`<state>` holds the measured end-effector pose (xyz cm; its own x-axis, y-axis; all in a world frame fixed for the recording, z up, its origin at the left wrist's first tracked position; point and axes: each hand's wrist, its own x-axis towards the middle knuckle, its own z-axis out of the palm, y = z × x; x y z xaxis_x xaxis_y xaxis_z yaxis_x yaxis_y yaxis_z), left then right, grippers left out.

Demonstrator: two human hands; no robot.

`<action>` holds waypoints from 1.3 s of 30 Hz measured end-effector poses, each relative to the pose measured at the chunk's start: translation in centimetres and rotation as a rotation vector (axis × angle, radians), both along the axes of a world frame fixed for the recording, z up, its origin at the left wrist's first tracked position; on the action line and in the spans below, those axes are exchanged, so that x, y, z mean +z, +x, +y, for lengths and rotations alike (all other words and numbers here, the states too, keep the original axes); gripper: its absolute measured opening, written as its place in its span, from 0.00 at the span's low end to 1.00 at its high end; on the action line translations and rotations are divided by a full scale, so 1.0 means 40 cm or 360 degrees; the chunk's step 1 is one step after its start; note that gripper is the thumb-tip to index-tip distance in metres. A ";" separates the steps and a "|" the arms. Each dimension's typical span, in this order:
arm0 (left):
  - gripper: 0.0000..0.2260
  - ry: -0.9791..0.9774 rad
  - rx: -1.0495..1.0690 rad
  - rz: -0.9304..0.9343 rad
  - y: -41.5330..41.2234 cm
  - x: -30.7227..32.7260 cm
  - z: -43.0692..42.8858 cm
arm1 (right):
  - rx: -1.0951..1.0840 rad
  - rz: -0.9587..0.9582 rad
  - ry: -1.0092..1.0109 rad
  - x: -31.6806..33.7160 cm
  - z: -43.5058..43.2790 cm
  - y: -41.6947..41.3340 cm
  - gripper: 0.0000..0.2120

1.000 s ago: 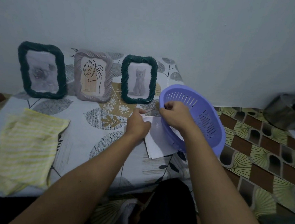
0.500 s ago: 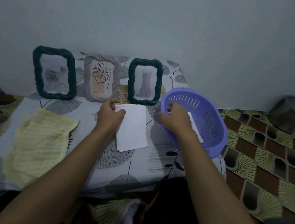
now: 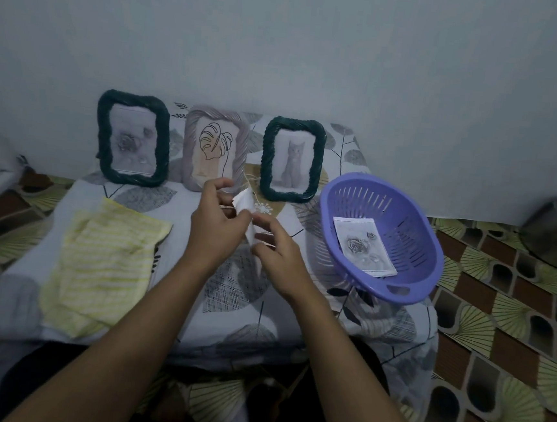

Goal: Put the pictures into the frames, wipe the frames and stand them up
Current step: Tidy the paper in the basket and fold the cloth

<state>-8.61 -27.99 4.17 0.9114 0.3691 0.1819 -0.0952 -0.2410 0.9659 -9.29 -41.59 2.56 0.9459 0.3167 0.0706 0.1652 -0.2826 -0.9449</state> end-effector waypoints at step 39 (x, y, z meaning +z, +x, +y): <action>0.09 -0.0091 0.0056 0.0041 -0.020 -0.138 -0.053 | -0.0496 0.0060 0.0152 -0.068 0.017 0.052 0.24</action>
<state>-9.42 -30.11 -1.35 0.9017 0.4103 0.1364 -0.0625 -0.1883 0.9801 -7.21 -40.92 -0.16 0.9988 0.0054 0.0491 0.0491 -0.2238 -0.9734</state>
